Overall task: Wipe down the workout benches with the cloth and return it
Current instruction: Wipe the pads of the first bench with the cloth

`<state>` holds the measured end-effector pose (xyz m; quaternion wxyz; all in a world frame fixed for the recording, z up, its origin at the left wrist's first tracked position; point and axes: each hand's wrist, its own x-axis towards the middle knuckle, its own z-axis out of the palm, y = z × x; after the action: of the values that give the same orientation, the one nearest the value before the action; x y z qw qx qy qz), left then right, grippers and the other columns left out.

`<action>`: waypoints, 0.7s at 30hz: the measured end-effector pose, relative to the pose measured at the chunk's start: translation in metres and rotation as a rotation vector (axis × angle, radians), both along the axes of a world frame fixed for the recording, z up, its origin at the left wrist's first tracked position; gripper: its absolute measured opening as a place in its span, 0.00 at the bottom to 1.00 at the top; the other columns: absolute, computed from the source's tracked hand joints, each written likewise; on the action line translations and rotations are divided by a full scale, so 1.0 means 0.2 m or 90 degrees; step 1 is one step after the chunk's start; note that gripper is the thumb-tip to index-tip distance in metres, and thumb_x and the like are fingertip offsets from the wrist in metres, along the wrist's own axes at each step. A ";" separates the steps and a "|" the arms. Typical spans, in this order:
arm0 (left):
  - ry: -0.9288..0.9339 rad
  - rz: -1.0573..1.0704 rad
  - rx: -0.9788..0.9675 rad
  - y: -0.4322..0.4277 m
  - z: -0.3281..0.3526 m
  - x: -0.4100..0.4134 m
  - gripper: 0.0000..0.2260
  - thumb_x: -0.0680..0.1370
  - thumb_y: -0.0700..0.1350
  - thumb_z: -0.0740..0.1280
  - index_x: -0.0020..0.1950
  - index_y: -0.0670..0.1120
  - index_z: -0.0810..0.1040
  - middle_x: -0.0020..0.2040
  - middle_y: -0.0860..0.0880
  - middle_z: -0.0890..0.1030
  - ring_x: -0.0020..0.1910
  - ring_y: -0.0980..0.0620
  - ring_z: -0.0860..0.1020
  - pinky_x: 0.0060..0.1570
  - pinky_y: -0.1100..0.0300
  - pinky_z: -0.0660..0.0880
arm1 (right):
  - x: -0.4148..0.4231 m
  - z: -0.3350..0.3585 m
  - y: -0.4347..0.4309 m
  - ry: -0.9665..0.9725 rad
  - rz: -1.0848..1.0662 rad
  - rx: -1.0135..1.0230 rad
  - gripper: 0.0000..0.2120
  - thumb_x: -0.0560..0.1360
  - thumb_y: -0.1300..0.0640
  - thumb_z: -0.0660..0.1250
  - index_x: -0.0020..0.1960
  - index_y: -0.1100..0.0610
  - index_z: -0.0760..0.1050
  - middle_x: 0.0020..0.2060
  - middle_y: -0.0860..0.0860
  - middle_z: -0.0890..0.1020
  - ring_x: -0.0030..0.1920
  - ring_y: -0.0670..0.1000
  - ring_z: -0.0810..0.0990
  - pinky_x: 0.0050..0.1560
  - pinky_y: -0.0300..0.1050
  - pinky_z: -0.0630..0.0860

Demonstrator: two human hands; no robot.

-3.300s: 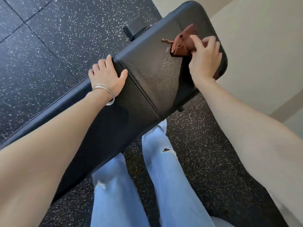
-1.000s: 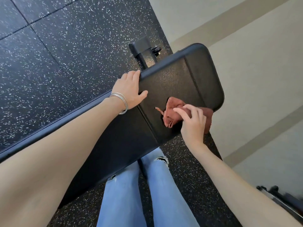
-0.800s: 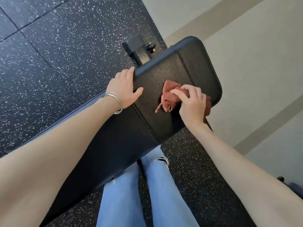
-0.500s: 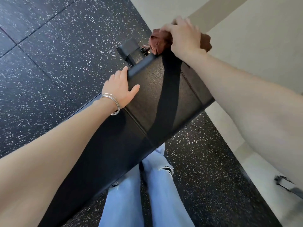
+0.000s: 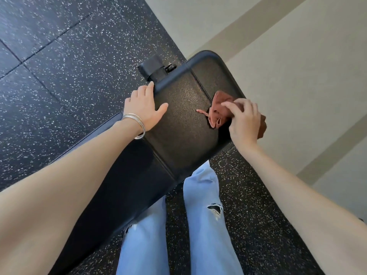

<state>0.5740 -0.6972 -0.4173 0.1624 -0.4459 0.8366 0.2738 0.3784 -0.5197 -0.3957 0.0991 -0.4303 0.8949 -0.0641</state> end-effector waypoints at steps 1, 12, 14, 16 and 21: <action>-0.002 0.003 -0.001 0.00 0.00 0.00 0.33 0.78 0.59 0.57 0.76 0.43 0.52 0.72 0.42 0.63 0.68 0.39 0.65 0.64 0.44 0.64 | -0.01 0.00 -0.08 0.005 0.002 0.004 0.26 0.68 0.72 0.61 0.57 0.48 0.79 0.54 0.55 0.77 0.53 0.60 0.73 0.51 0.53 0.70; -0.038 0.082 -0.081 0.09 -0.04 -0.05 0.34 0.77 0.61 0.56 0.76 0.42 0.54 0.72 0.41 0.64 0.69 0.39 0.63 0.68 0.44 0.58 | -0.23 0.00 -0.84 0.001 0.324 0.101 0.24 0.73 0.68 0.60 0.62 0.45 0.74 0.60 0.55 0.72 0.62 0.60 0.69 0.60 0.56 0.66; -0.045 0.109 -0.079 0.11 -0.03 -0.08 0.34 0.77 0.61 0.56 0.76 0.43 0.54 0.72 0.41 0.64 0.70 0.38 0.62 0.69 0.43 0.57 | -0.24 0.00 -0.67 -0.015 0.321 0.065 0.27 0.71 0.70 0.59 0.61 0.46 0.74 0.61 0.54 0.72 0.61 0.59 0.69 0.57 0.53 0.66; -0.052 0.115 -0.086 0.12 0.00 -0.10 0.33 0.77 0.61 0.56 0.75 0.43 0.54 0.72 0.41 0.63 0.70 0.39 0.62 0.70 0.43 0.57 | -0.23 0.00 -0.43 -0.026 0.331 0.034 0.27 0.68 0.71 0.58 0.59 0.47 0.76 0.60 0.53 0.74 0.59 0.59 0.70 0.53 0.51 0.66; -0.057 0.096 -0.129 0.24 0.06 -0.09 0.32 0.77 0.59 0.58 0.75 0.43 0.56 0.74 0.39 0.59 0.73 0.39 0.57 0.72 0.44 0.55 | -0.26 -0.01 0.17 -0.034 0.363 -0.012 0.25 0.63 0.73 0.63 0.51 0.51 0.82 0.51 0.55 0.80 0.50 0.62 0.76 0.46 0.52 0.70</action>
<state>0.5560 -0.6490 -0.4052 0.1324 -0.5335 0.8160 0.1790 0.3265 -0.4862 -0.3969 0.1330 -0.6638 0.7341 -0.0533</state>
